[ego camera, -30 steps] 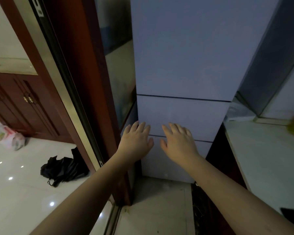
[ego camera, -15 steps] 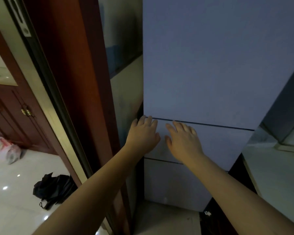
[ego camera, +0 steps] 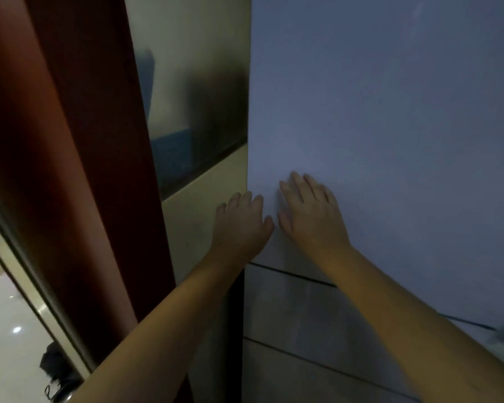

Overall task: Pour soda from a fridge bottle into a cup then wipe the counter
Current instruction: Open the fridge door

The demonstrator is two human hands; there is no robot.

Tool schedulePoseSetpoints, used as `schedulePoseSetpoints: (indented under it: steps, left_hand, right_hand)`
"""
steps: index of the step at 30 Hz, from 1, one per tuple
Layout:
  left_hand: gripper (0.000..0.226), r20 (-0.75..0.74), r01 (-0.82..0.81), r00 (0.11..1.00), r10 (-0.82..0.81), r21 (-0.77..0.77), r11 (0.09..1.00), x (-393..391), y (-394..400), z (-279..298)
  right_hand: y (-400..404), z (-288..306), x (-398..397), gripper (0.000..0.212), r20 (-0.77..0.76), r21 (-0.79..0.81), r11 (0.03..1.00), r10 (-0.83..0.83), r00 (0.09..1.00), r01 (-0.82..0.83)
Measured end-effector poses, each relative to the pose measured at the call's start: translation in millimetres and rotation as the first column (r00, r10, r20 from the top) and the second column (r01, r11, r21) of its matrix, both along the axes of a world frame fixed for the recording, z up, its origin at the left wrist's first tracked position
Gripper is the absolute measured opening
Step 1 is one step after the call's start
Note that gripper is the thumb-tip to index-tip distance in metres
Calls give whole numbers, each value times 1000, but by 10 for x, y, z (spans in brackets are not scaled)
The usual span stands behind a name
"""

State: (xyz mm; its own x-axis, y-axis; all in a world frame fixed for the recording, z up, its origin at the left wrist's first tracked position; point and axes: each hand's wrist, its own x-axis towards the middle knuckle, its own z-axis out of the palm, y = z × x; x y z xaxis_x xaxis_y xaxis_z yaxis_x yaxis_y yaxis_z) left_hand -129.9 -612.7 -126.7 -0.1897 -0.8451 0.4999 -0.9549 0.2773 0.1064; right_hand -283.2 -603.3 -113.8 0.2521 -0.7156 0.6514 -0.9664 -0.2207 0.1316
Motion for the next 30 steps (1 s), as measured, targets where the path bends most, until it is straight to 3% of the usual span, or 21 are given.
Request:
schedulePoseSetpoints:
  steps: [6, 12, 16, 20, 22, 30]
  left_hand:
    - [55, -148, -21, 989, -2, -155, 988, 7, -282, 73]
    - [52, -333, -56, 943, 13, -119, 991, -10, -552, 116]
    - [63, -545, 30, 836, -58, -60, 998, -86, -757, 110]
    - [68, -798, 241, 579, -168, -30, 970, -190, -818, 131]
    - [66, -832, 255, 520, -194, -66, 965, -201, -849, 103]
    - [49, -851, 273, 506, -139, 5, 962, -135, -908, 58]
  right_hand:
    - [-366, 220, 23, 64, -128, -126, 988, 70, 989, -86]
    - [-556, 415, -29, 67, -177, -254, 966, 9, 984, -55]
    - [-681, 516, -131, 73, -204, -285, 958, -48, 978, -13]
    - [-731, 475, -156, 73, -231, -332, 943, -77, 970, -4]
    - [-746, 458, -146, 73, -229, -340, 940, -76, 970, -7]
    - [-737, 473, -135, 79, -222, -292, 956, -55, 973, -13]
